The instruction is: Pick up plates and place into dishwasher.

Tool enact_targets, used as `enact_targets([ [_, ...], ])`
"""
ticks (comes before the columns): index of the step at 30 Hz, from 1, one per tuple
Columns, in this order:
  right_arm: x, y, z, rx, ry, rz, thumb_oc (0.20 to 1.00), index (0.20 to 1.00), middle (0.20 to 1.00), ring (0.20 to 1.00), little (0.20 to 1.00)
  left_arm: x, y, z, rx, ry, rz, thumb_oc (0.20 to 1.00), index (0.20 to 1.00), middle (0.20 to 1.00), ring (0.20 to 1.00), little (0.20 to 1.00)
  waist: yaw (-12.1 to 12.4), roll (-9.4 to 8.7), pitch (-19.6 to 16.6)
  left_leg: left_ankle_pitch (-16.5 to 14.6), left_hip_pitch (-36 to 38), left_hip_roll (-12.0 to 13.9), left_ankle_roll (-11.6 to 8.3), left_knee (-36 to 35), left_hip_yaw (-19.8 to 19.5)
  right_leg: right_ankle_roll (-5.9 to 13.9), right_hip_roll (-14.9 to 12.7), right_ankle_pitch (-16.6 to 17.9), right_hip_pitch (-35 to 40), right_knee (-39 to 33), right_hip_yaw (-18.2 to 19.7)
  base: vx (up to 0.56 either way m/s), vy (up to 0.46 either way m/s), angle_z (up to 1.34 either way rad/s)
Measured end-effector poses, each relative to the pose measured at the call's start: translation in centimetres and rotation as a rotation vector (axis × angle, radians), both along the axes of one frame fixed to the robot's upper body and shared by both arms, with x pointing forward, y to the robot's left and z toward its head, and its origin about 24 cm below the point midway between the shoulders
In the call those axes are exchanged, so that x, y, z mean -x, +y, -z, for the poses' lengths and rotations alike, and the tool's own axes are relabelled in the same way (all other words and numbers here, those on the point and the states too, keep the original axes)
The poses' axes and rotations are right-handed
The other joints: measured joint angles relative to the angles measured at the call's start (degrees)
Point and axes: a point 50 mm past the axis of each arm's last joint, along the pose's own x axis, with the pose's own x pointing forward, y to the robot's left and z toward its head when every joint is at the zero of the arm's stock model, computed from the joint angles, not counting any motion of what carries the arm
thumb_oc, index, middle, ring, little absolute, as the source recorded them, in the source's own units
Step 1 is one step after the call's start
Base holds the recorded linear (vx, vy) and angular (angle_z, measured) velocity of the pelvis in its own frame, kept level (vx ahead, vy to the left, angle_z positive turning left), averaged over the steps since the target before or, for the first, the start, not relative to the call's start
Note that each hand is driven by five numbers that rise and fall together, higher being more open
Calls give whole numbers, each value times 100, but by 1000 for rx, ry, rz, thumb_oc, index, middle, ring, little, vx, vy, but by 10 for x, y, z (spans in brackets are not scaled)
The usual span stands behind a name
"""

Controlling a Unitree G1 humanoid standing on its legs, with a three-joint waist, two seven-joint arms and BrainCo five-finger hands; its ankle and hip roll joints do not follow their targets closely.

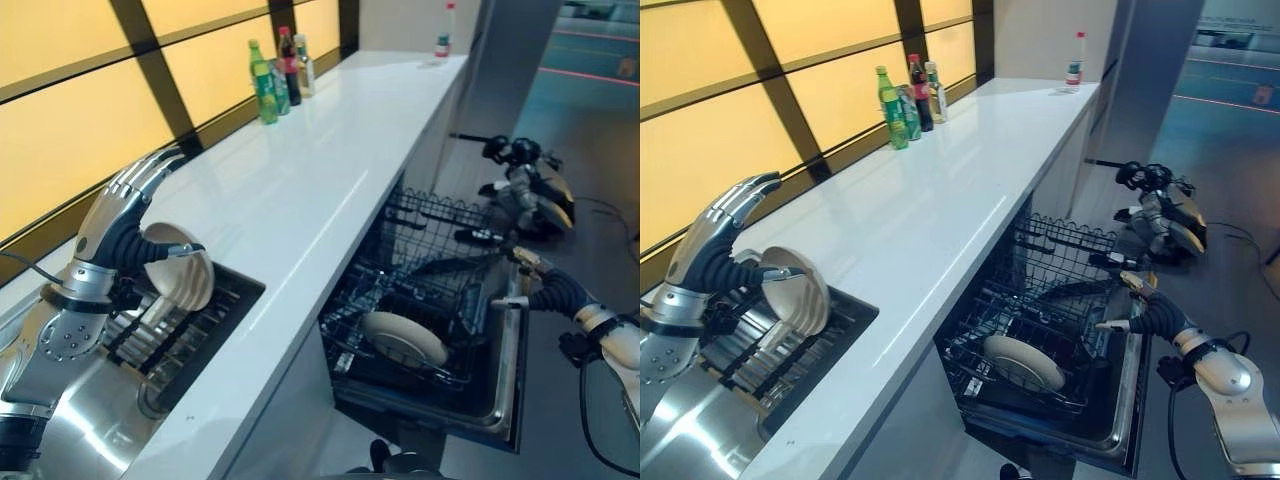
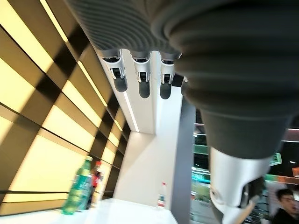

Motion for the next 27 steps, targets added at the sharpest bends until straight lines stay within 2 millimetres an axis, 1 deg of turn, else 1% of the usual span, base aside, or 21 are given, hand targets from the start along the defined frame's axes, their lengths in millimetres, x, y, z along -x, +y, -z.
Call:
enact_targets([
  [2,-1,4,2,-8,5,-21,1000,1000,1000,1000,1000,0,2,2,-23,-10,-24,1000,1000,1000,1000,1000,37,-43,4,37,96,-4,-39,-57,160,-12,-142,218,17,-155,-394,-115,20,-32],
  [3,-1,6,2,-14,4,-34,1000,1000,1000,1000,1000,-1,3,3,-29,-14,-40,1000,1000,1000,1000,1000,53,-43,3,39,105,8,-46,-44,217,-6,-173,280,27,-164,-520,-98,-8,-21],
  [5,-3,11,4,-24,9,-61,1000,1000,1000,1000,1000,-2,6,5,-54,-22,-69,1000,1000,1000,1000,1000,98,-36,7,20,97,40,-70,-40,263,-24,-160,286,13,-173,-636,-72,-49,-9],
  [7,-4,13,5,-38,12,-71,1000,1000,1000,1000,1000,-2,7,5,-70,-31,-90,1000,1000,1000,1000,1000,230,-33,12,-10,89,101,-91,-43,294,-34,-120,277,17,-206,-689,-34,-134,-3],
  [9,-5,14,5,-43,8,-72,1000,1000,1000,1000,1000,-3,10,5,-88,-43,-110,1000,1000,1000,1000,1000,486,-49,16,-63,90,179,-151,8,383,-56,-186,265,82,-401,-1114,-3,-149,-15],
  [10,-6,15,4,-47,4,-76,1000,1000,1000,1000,1000,-3,12,3,-95,-47,-122,1000,1000,1000,1000,1000,552,-86,30,-106,77,215,-197,58,416,-68,-167,292,101,-436,-1216,10,-136,-14],
  [11,-7,16,3,-51,-1,-81,1000,1000,1000,1000,1000,-3,15,2,-98,-52,-141,1000,1000,1000,1000,1000,644,-121,46,-143,67,239,-238,98,383,-111,-123,341,115,-439,-1220,13,-129,2],
  [12,-8,16,2,-56,-7,-85,1000,1000,1000,1000,1000,-3,18,2,-97,-53,-154,1000,1000,1000,1000,1000,686,-139,59,-165,69,271,-271,131,329,-197,-87,391,183,-503,-1230,4,-112,15],
  [14,-10,17,-2,-56,-23,-96,1000,1000,1000,1000,1000,-3,20,3,-90,-50,-171,1000,1000,1000,1000,1000,802,-139,60,-210,58,341,-338,210,291,-259,-20,428,281,-632,-1265,-6,-107,10],
  [16,-12,19,-5,-61,-34,-115,1000,1000,1000,1000,1000,-2,22,5,-63,-44,-181,1000,1000,1000,1000,1000,824,-140,65,-241,50,385,-382,289,265,-320,15,419,377,-713,-1308,-24,-93,11],
  [18,-12,19,-6,-53,-28,-124,1000,1000,1000,1000,1000,0,24,8,-35,-40,-195,1000,1000,1000,1000,1000,903,-142,85,-280,-9,387,-412,426,252,-350,11,399,408,-725,-1340,-25,-64,8],
  [19,-12,18,-7,-49,-28,-126,1000,1000,1000,1000,1000,1,26,7,-31,-41,-206,1000,1000,1000,1000,1000,937,-146,115,-312,-74,383,-425,544,238,-359,2,393,383,-705,-1345,-3,-30,6],
  [20,-12,18,-8,-50,-30,-126,1000,1000,1000,1000,1000,4,29,6,-22,-49,-219,1000,1000,1000,1000,1000,947,-186,211,-350,-189,346,-449,802,174,-375,-37,381,389,-669,-1346,14,23,10],
  [22,-13,19,-6,-54,-26,-126,1000,1000,1000,1000,1000,9,34,10,57,-56,-238,1000,1000,1000,1000,1000,969,-334,310,-372,-558,199,-466,1451,36,-414,-224,405,419,-669,-1339,24,91,15],
  [23,-13,19,-6,-55,-30,-121,1000,1000,1000,1000,1000,10,33,13,97,-53,-234,1000,1000,1000,1000,1000,957,-331,314,-422,-681,202,-463,1533,11,-417,-263,411,425,-666,-1350,16,111,24],
  [25,-15,20,-7,-58,-43,-116,1000,1000,1000,1000,1000,10,29,11,115,-58,-200,1000,1000,1000,1000,1000,930,-264,405,-401,-737,397,-430,1227,46,-377,-273,384,388,-579,-1413,20,138,24],
  [26,-16,22,-6,-65,-47,-117,1000,1000,1000,1000,1000,8,28,10,113,-55,-192,1000,1000,1000,1000,1000,924,-213,421,-380,-738,475,-430,997,122,-338,-273,374,378,-538,-1460,50,137,10],
  [27,-17,24,-5,-71,-46,-122,1000,1000,1000,1000,1000,8,27,9,113,-56,-185,1000,1000,1000,1000,1000,924,-189,435,-259,-723,496,-434,933,188,-244,-311,329,328,-485,-1463,69,102,3],
])
